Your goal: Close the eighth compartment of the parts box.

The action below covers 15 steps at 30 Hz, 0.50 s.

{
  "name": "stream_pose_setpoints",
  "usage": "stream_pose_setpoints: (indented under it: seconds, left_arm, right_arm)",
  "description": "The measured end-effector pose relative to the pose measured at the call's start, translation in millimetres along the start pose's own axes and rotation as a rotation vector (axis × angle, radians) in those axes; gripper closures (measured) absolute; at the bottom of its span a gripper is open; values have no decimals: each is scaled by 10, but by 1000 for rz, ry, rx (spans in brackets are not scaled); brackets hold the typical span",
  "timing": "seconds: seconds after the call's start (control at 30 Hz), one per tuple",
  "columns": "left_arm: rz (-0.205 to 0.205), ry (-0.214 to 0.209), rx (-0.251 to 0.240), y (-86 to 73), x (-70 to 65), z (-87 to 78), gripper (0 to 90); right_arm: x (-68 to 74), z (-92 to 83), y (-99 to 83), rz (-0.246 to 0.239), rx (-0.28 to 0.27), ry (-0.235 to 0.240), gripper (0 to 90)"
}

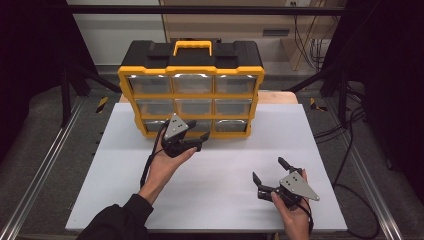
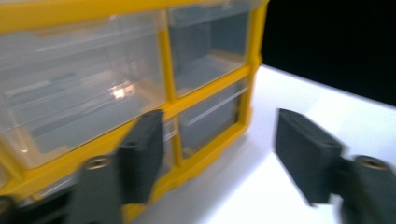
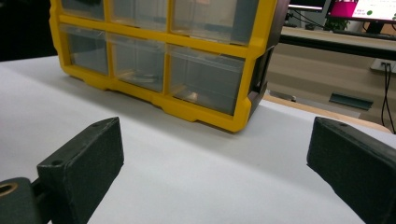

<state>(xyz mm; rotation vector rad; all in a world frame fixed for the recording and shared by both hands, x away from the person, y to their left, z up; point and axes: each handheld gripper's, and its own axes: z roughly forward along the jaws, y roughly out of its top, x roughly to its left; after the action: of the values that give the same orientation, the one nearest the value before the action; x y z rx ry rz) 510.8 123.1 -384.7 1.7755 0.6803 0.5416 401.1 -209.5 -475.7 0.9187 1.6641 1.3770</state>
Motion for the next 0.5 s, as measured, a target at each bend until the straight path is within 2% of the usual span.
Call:
stream_pose_setpoints:
  seconds: [0.13,0.23,0.3,0.43,0.5]
  left_arm:
    - [25,-21,-26,29,-35,-105,202]
    - [4,-41,-42,27,-19,-153,139]
    - [11,-43,-38,22,-7,-173,98]
    - [5,-34,-46,-19,7,-215,62]
    - [-9,-44,-47,-25,13,-220,52]
  right_arm:
    - [8,-5,7,-4,2,-6,39]
    - [5,-13,-4,-8,8,-11,38]
    - [-5,-21,0,-1,4,-19,38]
    - [-21,-27,8,-7,-1,-21,37]
    - [-24,-28,-1,-3,3,-22,36]
